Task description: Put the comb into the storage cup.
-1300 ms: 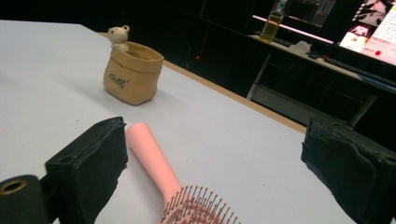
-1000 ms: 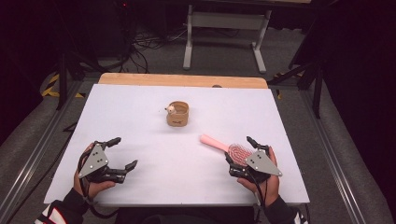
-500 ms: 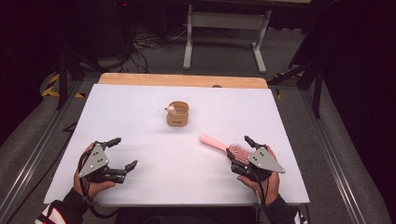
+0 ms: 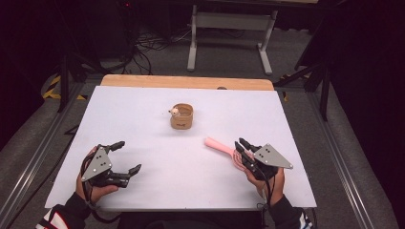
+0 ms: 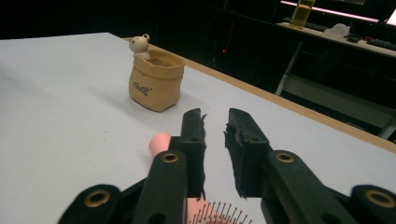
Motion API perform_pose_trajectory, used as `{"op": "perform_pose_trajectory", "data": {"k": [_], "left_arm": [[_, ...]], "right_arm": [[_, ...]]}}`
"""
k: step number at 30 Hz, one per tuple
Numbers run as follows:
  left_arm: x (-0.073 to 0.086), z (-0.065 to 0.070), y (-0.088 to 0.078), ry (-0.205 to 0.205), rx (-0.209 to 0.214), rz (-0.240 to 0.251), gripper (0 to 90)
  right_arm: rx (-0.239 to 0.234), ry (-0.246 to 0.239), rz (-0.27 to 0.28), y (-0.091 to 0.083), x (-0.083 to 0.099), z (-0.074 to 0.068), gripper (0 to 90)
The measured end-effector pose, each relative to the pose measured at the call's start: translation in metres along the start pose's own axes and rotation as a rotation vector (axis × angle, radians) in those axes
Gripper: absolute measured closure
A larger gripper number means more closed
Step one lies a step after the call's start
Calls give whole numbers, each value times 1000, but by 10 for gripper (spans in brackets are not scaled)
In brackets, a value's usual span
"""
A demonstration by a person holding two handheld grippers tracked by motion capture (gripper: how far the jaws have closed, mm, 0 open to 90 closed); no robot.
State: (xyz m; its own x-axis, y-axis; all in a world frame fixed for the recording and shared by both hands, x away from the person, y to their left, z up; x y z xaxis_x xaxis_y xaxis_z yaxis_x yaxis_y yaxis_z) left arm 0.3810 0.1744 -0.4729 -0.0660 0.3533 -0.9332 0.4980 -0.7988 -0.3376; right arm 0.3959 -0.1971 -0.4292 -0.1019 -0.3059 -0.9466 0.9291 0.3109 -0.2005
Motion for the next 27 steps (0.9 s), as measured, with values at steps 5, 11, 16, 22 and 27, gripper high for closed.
{"op": "perform_pose_trajectory", "data": {"k": [5, 11, 16, 22, 27], "left_arm": [[0, 0, 2, -2, 6, 2, 83], [1, 1, 2, 18, 9, -16, 82], [2, 0, 1, 14, 11, -13, 83], [2, -1, -1, 9, 15, -7, 82], [3, -1, -2, 9, 22, -11, 82]], "right_arm": [[-22, -1, -36, 11, -6, 1, 899], [-57, 18, -98, 35, -15, -6, 900], [-104, -24, -203, 62, -10, -25, 900], [-126, -63, -330, 89, -7, -37, 900], [-125, -80, -429, 107, 6, -43, 900]]}}
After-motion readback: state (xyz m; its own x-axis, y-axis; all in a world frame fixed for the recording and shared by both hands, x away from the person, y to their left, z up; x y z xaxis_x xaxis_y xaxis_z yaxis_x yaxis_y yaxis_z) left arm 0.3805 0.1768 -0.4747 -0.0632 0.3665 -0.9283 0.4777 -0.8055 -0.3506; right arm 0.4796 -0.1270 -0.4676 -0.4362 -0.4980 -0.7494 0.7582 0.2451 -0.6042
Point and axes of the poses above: each handheld gripper's, and its own axes: y roughly forward along the jaws, x roughly out of its underside, z roughly to its right, the point moved 8 cm from there along y, roughly forward along the jaws, and after that the axes turned 11 degrees about x, right-handed, at the moved point
